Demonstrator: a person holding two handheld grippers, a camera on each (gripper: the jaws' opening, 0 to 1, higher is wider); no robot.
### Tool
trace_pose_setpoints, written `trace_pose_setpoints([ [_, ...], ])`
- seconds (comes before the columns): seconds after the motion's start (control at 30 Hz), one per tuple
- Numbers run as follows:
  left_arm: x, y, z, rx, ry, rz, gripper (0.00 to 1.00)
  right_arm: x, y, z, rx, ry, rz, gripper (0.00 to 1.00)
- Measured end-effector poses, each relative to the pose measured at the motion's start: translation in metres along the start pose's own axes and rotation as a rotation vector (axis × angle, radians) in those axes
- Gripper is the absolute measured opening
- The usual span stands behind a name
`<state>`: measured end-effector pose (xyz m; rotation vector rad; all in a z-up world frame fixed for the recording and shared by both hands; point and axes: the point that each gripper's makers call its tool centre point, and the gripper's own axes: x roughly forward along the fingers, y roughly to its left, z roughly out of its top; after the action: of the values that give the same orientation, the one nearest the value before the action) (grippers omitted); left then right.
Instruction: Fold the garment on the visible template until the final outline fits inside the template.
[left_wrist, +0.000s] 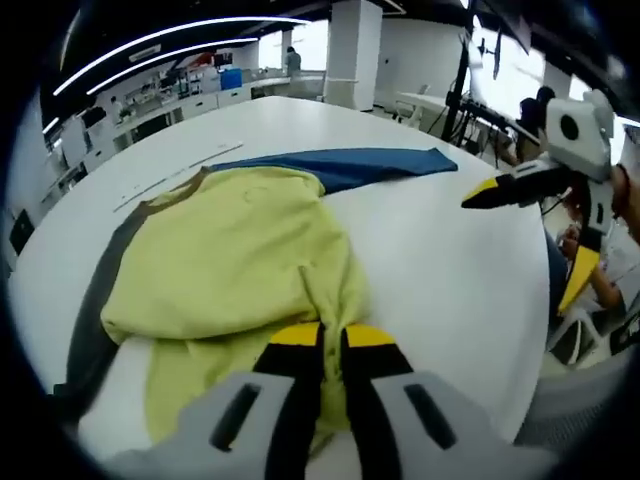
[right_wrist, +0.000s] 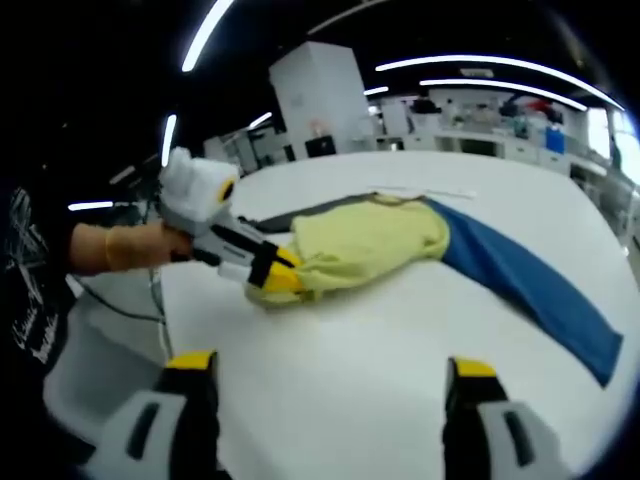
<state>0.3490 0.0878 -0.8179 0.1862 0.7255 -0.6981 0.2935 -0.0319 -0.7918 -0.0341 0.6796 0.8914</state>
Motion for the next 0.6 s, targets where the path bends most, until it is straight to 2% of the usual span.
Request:
trace_pose_setpoints([
  [0.17, -0.016, 0.002, 0.011, -0.106, -0.042, -0.064, 0.03, 0.000, 0.002, 0.004, 0.009, -0.021, 0.012, 0.94],
  [0.33, -0.028, 0.014, 0.023, -0.193, -0.101, -0.120, 0.04, 0.000, 0.004, 0.007, 0.010, -0.029, 0.019, 0.93],
  [0.37, -0.029, 0.016, 0.025, -0.232, -0.115, -0.145, 0.04, 0.000, 0.005, 0.009, 0.010, -0.033, 0.021, 0.92],
  [0.5, -0.030, 0.027, 0.025, -0.367, -0.130, -0.195, 0.04, 0.000, 0.008, 0.014, 0.010, -0.044, 0.028, 0.90],
  [0.6, -0.028, 0.035, 0.023, -0.397, -0.139, -0.190, 0.04, 0.002, 0.007, 0.014, 0.007, -0.039, 0.031, 0.89],
])
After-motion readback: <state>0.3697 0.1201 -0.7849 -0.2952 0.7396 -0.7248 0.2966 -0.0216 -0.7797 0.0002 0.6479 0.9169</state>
